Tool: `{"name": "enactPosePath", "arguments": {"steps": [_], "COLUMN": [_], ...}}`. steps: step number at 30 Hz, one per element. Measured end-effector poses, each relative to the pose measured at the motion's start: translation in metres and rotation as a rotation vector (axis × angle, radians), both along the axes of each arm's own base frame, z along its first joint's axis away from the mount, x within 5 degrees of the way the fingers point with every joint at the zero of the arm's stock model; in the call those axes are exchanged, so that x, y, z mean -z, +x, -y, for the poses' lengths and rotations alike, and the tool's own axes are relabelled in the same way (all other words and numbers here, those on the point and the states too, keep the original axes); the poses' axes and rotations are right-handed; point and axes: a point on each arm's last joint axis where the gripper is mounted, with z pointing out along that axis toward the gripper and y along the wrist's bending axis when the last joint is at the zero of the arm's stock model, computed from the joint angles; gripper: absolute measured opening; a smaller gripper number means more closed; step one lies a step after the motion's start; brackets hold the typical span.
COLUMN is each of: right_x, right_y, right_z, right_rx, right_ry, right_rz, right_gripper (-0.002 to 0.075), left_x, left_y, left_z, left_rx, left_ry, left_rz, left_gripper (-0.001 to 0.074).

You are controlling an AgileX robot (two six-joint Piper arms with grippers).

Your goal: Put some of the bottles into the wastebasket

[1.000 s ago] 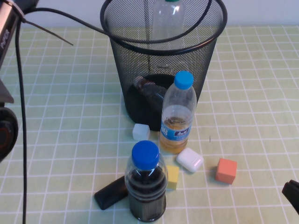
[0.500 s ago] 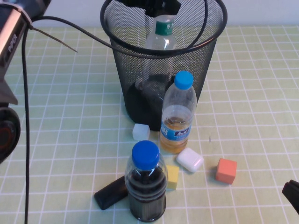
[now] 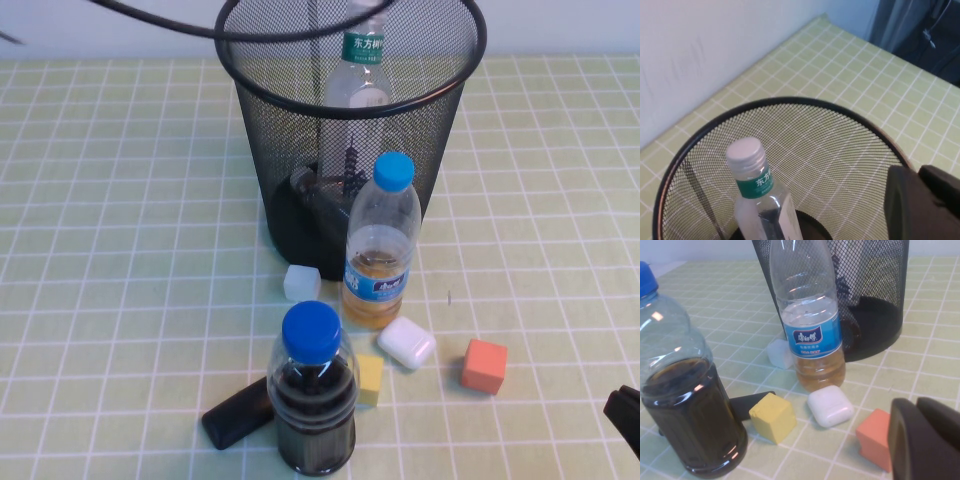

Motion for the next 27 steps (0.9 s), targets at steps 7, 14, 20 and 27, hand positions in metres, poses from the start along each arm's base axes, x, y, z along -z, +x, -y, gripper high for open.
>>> {"name": "enactPosePath", "arguments": {"steps": [7,14,20,27], "right_x": [0.0,0.0,0.0,0.0], "right_y": [0.0,0.0,0.0,0.0], "right_z": [0.0,0.0,0.0,0.0], "right_rx": [0.0,0.0,0.0,0.0], "right_ry": [0.0,0.0,0.0,0.0], "right_rz": [0.0,0.0,0.0,0.0], "right_gripper": [-0.0007,-0.0007,-0.0007,-0.0007], "left_x": [-0.047,-0.035,0.029,0.119], "left_y": [-0.086,-0.172,-0.244,-0.3], "left_z": [-0.041,-0.093,-0.128,-0.155], "left_rx": [-0.053,-0.238,-0.336,-0.407], "left_ry": [0.025,0.059,-0.036,-0.139], "left_rz": [0.106,0.216,0.326,0.436], "left_gripper": [-0.0001,-0.0001,-0.0001,-0.0001]}}
